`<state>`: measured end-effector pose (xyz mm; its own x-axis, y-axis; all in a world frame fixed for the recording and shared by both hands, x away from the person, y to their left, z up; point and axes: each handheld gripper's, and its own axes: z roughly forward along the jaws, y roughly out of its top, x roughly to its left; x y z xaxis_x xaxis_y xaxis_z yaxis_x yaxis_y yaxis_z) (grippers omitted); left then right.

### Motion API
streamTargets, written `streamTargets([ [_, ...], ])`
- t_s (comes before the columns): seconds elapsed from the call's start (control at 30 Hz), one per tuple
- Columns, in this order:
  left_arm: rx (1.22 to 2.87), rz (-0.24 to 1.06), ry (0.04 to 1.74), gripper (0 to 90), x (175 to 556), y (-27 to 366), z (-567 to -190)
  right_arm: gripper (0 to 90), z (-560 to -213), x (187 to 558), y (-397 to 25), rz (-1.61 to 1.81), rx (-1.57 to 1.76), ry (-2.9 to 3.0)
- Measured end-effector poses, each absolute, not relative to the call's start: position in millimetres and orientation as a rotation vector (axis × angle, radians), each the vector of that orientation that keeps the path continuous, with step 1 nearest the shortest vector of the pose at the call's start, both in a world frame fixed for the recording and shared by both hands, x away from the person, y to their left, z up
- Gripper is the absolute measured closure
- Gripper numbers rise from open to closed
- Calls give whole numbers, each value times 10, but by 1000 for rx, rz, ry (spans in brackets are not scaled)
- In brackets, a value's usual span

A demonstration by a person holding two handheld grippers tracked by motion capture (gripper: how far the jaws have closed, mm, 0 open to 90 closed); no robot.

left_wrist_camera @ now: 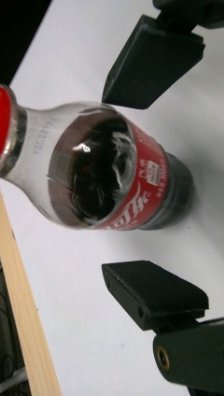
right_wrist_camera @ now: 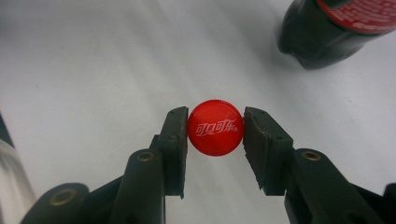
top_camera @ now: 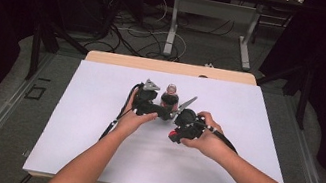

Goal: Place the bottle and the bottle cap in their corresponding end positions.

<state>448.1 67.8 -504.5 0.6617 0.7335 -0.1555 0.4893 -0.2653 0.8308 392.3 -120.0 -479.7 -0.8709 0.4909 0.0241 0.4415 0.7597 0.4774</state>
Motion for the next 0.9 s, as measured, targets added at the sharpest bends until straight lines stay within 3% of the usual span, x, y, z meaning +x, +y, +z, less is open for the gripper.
streamTargets([
  [0.2,1881,301,965,137,4326,878,-4967,610,-4961,3906,-1065,686,736,2870],
  [0.3,1876,320,959,62,4246,963,-4952,609,-5034,3890,-991,661,702,2871],
  [0.73,1847,321,1004,37,3938,1278,-4972,607,-5220,3868,-823,593,672,2894],
  [0.9,1865,338,1011,44,3910,1324,-4974,413,-5196,3897,-861,659,719,2870],
])
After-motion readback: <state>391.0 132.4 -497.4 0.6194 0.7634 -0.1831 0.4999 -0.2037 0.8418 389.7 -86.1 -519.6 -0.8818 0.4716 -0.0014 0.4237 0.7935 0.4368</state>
